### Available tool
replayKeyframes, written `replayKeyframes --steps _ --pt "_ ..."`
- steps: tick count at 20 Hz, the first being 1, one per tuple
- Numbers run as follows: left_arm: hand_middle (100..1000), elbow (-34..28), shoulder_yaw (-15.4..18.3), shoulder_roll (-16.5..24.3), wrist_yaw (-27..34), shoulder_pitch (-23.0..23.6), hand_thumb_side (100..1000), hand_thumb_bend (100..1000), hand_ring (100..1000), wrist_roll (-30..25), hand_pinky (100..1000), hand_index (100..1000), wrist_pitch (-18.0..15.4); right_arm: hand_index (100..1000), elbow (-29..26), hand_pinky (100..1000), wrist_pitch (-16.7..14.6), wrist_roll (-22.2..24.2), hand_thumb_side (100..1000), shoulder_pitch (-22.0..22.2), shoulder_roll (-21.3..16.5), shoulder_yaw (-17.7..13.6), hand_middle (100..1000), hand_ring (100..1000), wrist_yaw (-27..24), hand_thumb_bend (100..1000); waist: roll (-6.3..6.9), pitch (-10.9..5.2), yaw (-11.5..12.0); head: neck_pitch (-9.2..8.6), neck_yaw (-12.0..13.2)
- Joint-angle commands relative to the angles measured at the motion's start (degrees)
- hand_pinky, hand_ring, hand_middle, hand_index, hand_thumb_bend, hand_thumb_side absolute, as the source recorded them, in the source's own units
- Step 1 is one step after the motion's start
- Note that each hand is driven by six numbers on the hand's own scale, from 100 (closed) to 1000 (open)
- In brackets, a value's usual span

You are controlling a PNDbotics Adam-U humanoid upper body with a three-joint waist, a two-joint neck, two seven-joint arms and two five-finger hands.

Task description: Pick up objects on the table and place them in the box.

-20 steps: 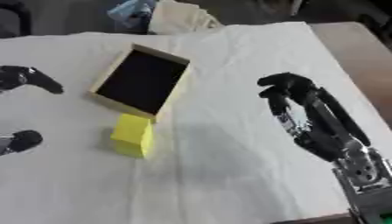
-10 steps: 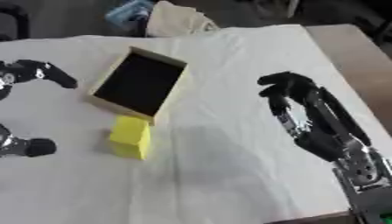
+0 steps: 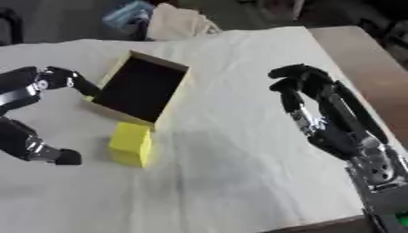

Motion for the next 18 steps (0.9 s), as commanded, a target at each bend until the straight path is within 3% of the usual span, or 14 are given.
replayKeyframes --steps 1,5,18 --pt "741 1.0 -0.7 -0.1 -1.3 -2.1 512 768 791 -1.0 881 877 -0.8 830 -1.2 745 -0.2 0.1 824 -0.8 -1.7 -0.5 755 718 -0.4 147 0.04 -1.24 -0.2 -0.16 -0.1" --pt "745 3.6 -2.0 -1.7 -3.1 -3.8 485 759 794 -2.4 883 880 -2.1 830 -1.2 745 -0.2 0.2 824 -0.9 -1.8 -0.4 755 718 -0.6 146 0.06 -1.35 -0.5 -0.14 -0.1" --pt "752 10.5 -4.5 -6.2 -6.9 -6.4 258 645 797 -4.9 881 885 -5.7 830 -1.2 745 -0.3 0.6 825 -1.0 -1.8 -0.2 754 718 -0.8 146 -0.04 -1.42 -1.1 -0.22 -0.2"
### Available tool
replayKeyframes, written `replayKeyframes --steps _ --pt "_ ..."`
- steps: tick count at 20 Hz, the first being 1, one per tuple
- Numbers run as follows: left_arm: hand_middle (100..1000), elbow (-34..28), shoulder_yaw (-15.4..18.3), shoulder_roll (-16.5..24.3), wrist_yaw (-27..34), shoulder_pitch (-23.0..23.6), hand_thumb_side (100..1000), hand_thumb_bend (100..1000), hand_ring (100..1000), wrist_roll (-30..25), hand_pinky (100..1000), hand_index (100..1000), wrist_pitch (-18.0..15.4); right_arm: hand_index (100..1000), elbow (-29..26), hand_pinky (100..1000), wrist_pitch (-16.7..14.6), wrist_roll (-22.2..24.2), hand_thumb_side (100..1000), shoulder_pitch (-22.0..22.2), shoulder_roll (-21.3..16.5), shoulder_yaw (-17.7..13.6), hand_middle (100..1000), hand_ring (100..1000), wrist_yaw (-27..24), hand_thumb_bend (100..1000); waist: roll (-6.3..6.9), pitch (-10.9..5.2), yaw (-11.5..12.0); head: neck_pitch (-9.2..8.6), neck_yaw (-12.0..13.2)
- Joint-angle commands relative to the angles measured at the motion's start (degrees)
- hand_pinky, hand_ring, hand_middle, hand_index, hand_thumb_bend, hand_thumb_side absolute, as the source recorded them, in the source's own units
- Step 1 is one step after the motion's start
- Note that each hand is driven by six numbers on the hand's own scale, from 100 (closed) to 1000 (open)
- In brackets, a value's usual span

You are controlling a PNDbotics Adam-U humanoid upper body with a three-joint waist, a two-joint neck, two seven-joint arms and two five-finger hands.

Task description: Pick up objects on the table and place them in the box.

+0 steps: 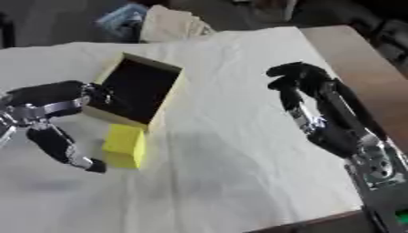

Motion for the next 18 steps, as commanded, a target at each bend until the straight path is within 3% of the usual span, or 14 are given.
replayKeyframes --steps 1,4,5,10,18 --pt "752 0.7 0.0 -0.2 -1.1 -1.4 252 642 797 -0.4 881 885 -0.8 830 -1.2 745 -0.2 0.2 825 -0.5 -1.6 -0.2 754 717 -0.4 146 -0.12 -1.07 -0.1 -0.25 0.0" --pt "752 1.4 0.0 -0.4 -1.7 -1.5 252 642 797 -0.3 881 885 -1.2 830 -1.2 745 -0.1 0.2 825 -0.5 -1.6 -0.2 754 717 -0.4 146 -0.12 -1.07 -0.1 -0.28 -0.1" --pt "754 1.9 0.2 -0.6 -2.0 -1.4 205 620 798 -0.2 880 882 -1.0 830 -1.2 745 -0.1 0.3 825 -0.6 -1.6 -0.2 754 717 -0.4 146 -0.12 -1.07 0.0 -0.31 -0.1" --pt "751 4.8 0.3 -1.9 -4.8 -1.7 167 591 794 0.9 874 876 -0.6 830 -1.2 745 -0.1 0.4 827 -0.6 -1.6 -0.1 754 717 -0.3 145 -0.17 -1.06 0.0 -0.42 -0.1" --pt "751 6.0 0.3 -2.3 -5.8 -1.8 167 591 794 1.6 874 876 -1.4 830 -1.2 745 -0.1 0.4 827 -0.6 -1.5 -0.1 754 717 -0.3 145 -0.18 -1.06 0.0 -0.43 -0.1"
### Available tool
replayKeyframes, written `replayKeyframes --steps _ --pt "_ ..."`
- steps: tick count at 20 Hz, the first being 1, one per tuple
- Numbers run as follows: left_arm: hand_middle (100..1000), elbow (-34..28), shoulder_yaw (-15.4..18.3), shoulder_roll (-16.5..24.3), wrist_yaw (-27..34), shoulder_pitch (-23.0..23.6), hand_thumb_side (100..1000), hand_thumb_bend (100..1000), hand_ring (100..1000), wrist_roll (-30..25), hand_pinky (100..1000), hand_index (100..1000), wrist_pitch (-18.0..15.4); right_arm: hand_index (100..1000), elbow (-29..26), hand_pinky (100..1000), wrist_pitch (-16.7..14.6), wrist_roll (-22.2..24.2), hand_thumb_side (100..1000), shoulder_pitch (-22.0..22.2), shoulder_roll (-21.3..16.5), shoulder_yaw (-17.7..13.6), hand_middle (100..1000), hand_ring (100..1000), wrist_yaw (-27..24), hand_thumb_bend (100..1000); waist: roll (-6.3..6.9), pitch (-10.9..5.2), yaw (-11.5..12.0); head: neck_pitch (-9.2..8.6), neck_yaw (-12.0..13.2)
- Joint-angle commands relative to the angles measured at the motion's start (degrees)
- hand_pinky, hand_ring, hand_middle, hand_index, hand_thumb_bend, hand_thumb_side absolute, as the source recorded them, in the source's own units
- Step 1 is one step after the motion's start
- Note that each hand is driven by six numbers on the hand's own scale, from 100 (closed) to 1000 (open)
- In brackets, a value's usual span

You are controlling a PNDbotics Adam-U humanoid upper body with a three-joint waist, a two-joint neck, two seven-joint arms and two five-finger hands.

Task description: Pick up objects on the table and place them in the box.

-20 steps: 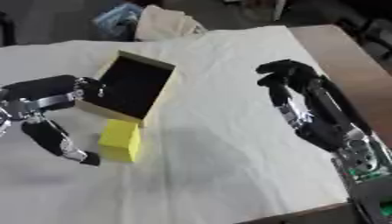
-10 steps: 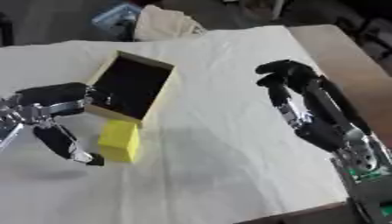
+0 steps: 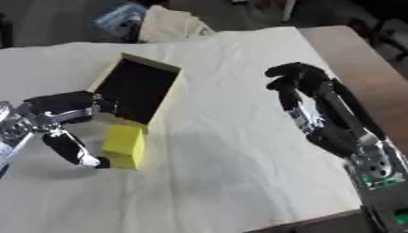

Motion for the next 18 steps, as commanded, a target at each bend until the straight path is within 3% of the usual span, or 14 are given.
replayKeyframes --steps 1,9,10,11,17,18 --pt "751 -0.4 0.6 0.4 -0.5 -1.2 167 591 794 0.4 874 876 -0.2 830 -1.2 745 -0.2 0.3 827 -0.5 -1.5 -0.1 754 717 -0.3 145 -0.11 -1.06 0.0 -0.42 0.0" --pt "751 -0.3 0.6 0.4 -0.5 -1.2 167 591 794 0.4 874 876 -0.2 830 -1.2 745 -0.2 0.3 827 -0.5 -1.5 -0.1 754 717 -0.3 145 -0.12 -1.06 0.0 -0.42 0.0" --pt "746 -0.3 0.6 0.4 -0.5 -1.2 129 561 787 0.4 866 865 -0.2 829 -1.2 744 -0.2 0.3 827 -0.6 -1.5 -0.1 753 717 -0.3 145 -0.12 -1.05 0.0 -0.43 0.0" --pt "706 0.4 0.6 0.3 -0.9 -1.1 153 554 745 0.0 829 853 0.2 828 -1.2 744 -0.1 0.3 834 -0.5 -1.5 -0.1 750 716 -0.3 141 -0.11 -1.01 -0.1 -0.52 -0.1" --pt "705 2.3 0.6 -0.8 -4.0 -1.3 156 555 745 -0.7 828 853 1.2 828 -1.2 744 0.0 0.4 835 -0.5 -1.3 0.2 750 716 -0.2 141 -0.12 -0.97 -0.2 -0.62 -0.2" --pt "654 2.4 0.5 -0.9 -4.2 -1.3 171 553 702 -0.8 807 815 1.1 827 -1.2 743 0.0 0.4 836 -0.5 -1.3 0.2 750 715 -0.2 140 -0.09 -0.97 -0.3 -0.65 -0.2"
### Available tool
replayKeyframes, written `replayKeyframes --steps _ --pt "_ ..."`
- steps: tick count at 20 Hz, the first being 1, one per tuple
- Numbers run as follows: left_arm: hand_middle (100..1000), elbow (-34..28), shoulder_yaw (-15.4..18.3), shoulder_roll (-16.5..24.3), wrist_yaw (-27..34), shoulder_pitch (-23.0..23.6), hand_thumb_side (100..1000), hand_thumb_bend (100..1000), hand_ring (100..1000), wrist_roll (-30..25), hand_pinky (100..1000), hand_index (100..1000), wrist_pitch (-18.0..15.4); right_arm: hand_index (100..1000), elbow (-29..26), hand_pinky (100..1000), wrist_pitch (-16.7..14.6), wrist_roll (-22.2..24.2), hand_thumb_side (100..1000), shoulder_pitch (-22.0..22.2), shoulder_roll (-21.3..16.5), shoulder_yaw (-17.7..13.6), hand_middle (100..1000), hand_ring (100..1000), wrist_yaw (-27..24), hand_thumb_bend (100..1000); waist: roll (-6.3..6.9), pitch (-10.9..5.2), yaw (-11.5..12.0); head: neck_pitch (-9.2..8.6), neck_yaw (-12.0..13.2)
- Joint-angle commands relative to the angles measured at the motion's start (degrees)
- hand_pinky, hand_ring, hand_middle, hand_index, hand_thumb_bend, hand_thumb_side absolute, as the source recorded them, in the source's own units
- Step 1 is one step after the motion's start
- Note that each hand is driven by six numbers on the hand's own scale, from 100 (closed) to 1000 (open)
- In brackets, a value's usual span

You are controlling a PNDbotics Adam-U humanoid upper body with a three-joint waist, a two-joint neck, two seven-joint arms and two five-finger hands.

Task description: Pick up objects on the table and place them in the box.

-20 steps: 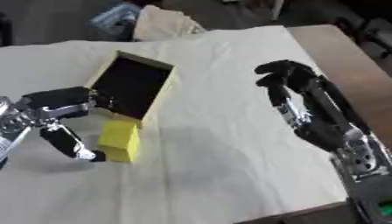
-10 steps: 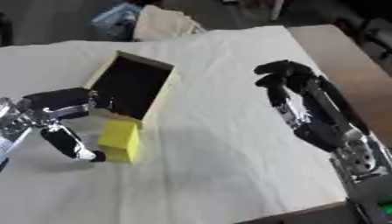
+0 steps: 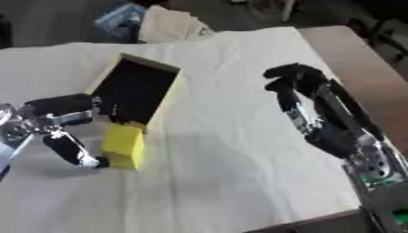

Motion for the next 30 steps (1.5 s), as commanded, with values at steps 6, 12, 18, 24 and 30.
replayKeyframes --steps 6,12,18,24,30 --pt "501 0.1 0.8 0.1 -1.3 -1.1 100 462 570 0.1 763 677 0.3 826 -1.2 743 -0.1 0.1 837 -0.5 -1.3 -0.1 749 715 -0.1 139 -0.01 -0.97 -0.2 -0.70 -0.3" --pt "430 -1.4 2.4 0.7 0.4 -1.0 100 331 516 4.0 737 598 2.3 826 -1.2 743 0.0 0.1 843 -0.6 -1.4 -0.1 749 715 0.0 140 0.11 -0.98 -0.2 -0.74 -0.3" --pt "403 -2.9 4.0 2.2 1.3 -1.5 100 306 499 6.1 727 572 3.6 824 -1.2 765 -0.3 -0.5 833 -0.8 -1.4 -0.3 748 717 -0.1 142 0.28 -1.08 -0.3 -0.73 -0.3" --pt "399 -1.2 5.9 2.8 0.4 -2.8 100 309 497 7.9 725 568 4.6 824 -1.2 746 -0.9 -0.5 828 -1.3 -1.6 0.2 745 715 -0.6 140 0.29 -1.22 -1.0 -0.68 -0.1" --pt "393 5.0 8.5 1.8 -2.3 -4.9 100 305 494 11.7 721 562 5.1 824 -1.2 745 -1.6 0.7 827 -2.1 -1.5 1.0 745 714 -1.6 140 0.39 -1.15 -2.6 -0.76 0.5"
